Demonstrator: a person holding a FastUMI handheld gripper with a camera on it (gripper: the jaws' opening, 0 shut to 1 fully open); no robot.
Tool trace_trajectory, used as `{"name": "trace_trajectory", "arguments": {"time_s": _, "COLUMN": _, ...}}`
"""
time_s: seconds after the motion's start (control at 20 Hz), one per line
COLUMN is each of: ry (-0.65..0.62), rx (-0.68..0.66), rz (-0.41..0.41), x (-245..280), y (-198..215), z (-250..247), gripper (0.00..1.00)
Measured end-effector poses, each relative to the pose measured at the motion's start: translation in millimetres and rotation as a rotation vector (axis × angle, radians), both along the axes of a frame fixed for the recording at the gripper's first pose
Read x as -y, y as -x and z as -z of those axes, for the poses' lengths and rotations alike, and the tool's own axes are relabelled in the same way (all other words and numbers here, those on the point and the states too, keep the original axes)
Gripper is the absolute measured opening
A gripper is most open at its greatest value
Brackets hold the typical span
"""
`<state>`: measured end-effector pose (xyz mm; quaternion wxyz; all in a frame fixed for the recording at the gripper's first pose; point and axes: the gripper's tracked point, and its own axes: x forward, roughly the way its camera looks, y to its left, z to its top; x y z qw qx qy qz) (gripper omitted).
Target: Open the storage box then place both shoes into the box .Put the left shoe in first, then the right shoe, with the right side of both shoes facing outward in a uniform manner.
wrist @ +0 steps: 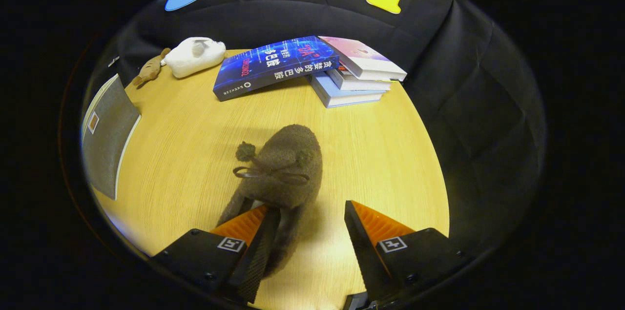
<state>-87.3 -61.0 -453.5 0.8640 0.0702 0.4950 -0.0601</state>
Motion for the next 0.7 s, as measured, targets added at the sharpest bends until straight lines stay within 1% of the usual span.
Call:
{"name": "trace_trajectory", "arguments": {"time_s": 0.1, "ry": -0.005, "rx": -0.014, "rz": -0.003, "x": -2.7, "y": -7.6, "z": 10.5, "gripper": 0.71}}
{"name": "trace_trajectory", "arguments": {"time_s": 0.15, "ry": -0.013, "rx": -0.023, "rz": -0.001, "x": -5.3, "y": -9.1, "z": 15.1, "gripper": 0.55}}
{"name": "trace_trajectory", "arguments": {"time_s": 0.2, "ry": -0.011, "rx": -0.036, "rz": -0.003, "x": -6.2, "y": -8.8, "z": 19.3, "gripper": 0.49}}
{"name": "trace_trajectory", "arguments": {"time_s": 0.25, "ry": 0.006, "rx": -0.042, "rz": 0.001, "x": -3.1, "y": -8.6, "z": 22.1, "gripper": 0.33}}
{"name": "trace_trajectory", "arguments": {"time_s": 0.3, "ry": 0.017, "rx": -0.038, "rz": 0.014, "x": -0.4, "y": -9.6, "z": 21.3, "gripper": 0.27}}
{"name": "trace_trajectory", "arguments": {"time_s": 0.35, "ry": 0.013, "rx": -0.03, "rz": 0.028, "x": -0.2, "y": -10.3, "z": 20.4, "gripper": 0.09}}
{"name": "trace_trajectory", "arguments": {"time_s": 0.4, "ry": 0.003, "rx": -0.029, "rz": 0.033, "x": -1.6, "y": -8.8, "z": 17.7, "gripper": 0.08}}
{"name": "trace_trajectory", "arguments": {"time_s": 0.5, "ry": -0.014, "rx": -0.021, "rz": 0.043, "x": -3.2, "y": -6.6, "z": 9.9, "gripper": 0.07}}
{"name": "trace_trajectory", "arguments": {"time_s": 0.7, "ry": -0.048, "rx": 0.044, "rz": 0.074, "x": -10.3, "y": -9.1, "z": -26.9, "gripper": 0.07}}
